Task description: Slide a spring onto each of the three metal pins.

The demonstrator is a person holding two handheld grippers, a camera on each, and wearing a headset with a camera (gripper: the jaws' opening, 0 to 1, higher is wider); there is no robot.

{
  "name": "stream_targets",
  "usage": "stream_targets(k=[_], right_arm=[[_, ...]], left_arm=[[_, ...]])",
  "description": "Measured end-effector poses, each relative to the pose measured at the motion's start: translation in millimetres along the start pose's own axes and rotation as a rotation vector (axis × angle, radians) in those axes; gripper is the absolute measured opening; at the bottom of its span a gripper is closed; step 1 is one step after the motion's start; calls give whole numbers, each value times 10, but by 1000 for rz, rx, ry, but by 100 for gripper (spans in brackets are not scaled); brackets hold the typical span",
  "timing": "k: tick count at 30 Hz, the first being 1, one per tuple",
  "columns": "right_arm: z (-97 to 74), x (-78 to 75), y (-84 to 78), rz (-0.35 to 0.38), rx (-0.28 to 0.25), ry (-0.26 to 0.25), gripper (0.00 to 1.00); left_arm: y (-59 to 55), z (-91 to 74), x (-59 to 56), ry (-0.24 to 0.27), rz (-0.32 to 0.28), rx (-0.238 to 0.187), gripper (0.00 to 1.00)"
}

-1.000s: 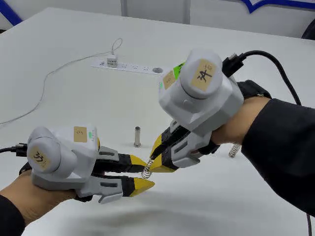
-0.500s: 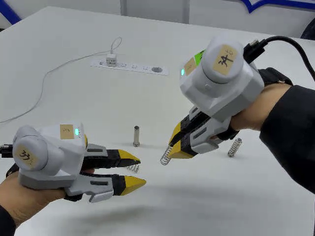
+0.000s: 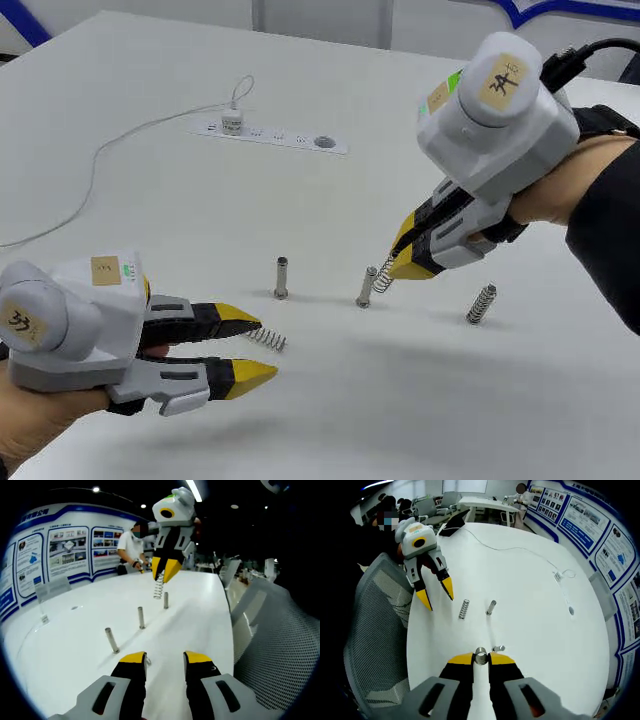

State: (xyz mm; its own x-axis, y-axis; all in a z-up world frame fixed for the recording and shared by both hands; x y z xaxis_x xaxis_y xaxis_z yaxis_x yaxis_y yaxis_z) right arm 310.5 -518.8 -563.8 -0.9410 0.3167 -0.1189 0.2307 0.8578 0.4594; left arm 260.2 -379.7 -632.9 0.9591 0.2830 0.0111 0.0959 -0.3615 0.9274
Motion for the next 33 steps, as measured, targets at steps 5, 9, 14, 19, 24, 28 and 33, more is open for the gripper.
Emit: stream_targets(k=[5,9,14,19,24,28,33], right_arm=[[45,-122,-25,19,17,-29,12],[87,-213,-29,32,25,-56,12],[170,-281,-34,45,40,-64,12],[243,-313,-47,58,55,-51,12],[295,-336,-40,71,58,-40,12],[341,-343,-58,77,75,-32,12],[426,-368,-81,81,90,-23,12]], left_arm=[[-29,-1,-7,2,-7,2,31],[-43,-6,-9,3,-13,4,31],[-53,-18,-3,7,-16,5,32],[-72,-30,1,11,-23,7,32],[-89,-39,6,16,-29,6,32],[-100,-46,14,20,-32,6,32],[-105,-49,16,23,-35,7,31]])
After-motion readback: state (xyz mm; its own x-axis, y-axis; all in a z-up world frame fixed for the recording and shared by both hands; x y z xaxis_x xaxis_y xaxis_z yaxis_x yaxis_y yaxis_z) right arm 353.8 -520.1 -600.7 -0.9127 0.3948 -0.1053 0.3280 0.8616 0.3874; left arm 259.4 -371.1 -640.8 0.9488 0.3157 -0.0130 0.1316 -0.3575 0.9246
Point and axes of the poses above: the centre of the closed fingertips' face, and the gripper's own axes: z roughly forward along the fingers, x roughly to its left, y roughly out of its top, the point moved 3 cm from there along -z, roughly backward along the fingers, and after that the axes turned 2 degrees about z, right-handed, at the moved point
